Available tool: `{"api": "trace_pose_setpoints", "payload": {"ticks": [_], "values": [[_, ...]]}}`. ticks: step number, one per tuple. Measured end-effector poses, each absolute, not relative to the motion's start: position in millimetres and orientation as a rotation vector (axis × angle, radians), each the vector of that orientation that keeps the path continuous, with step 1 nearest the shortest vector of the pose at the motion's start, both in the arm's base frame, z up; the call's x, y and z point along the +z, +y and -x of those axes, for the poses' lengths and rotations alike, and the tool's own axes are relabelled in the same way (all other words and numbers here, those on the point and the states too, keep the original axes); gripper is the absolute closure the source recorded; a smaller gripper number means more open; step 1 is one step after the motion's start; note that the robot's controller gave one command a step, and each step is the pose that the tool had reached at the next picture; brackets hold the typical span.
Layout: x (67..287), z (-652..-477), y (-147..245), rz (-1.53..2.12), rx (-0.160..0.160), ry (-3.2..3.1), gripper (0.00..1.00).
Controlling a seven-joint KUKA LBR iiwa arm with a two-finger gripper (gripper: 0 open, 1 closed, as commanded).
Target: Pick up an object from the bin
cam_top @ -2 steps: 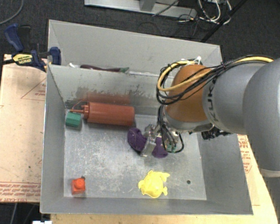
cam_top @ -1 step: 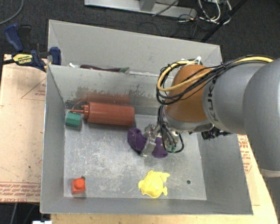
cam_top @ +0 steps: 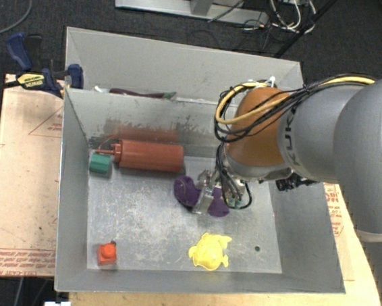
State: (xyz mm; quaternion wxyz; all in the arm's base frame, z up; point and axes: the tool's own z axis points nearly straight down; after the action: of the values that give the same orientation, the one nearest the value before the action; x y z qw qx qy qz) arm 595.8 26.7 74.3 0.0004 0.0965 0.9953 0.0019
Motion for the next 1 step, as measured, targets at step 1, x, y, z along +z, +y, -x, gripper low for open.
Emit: {"api": "trace_pose_setpoints", "payload": {"ticks": [1], "values": [[94.6,-593.9,26.6,-0.304,0.005,3.132,1.0]]}}
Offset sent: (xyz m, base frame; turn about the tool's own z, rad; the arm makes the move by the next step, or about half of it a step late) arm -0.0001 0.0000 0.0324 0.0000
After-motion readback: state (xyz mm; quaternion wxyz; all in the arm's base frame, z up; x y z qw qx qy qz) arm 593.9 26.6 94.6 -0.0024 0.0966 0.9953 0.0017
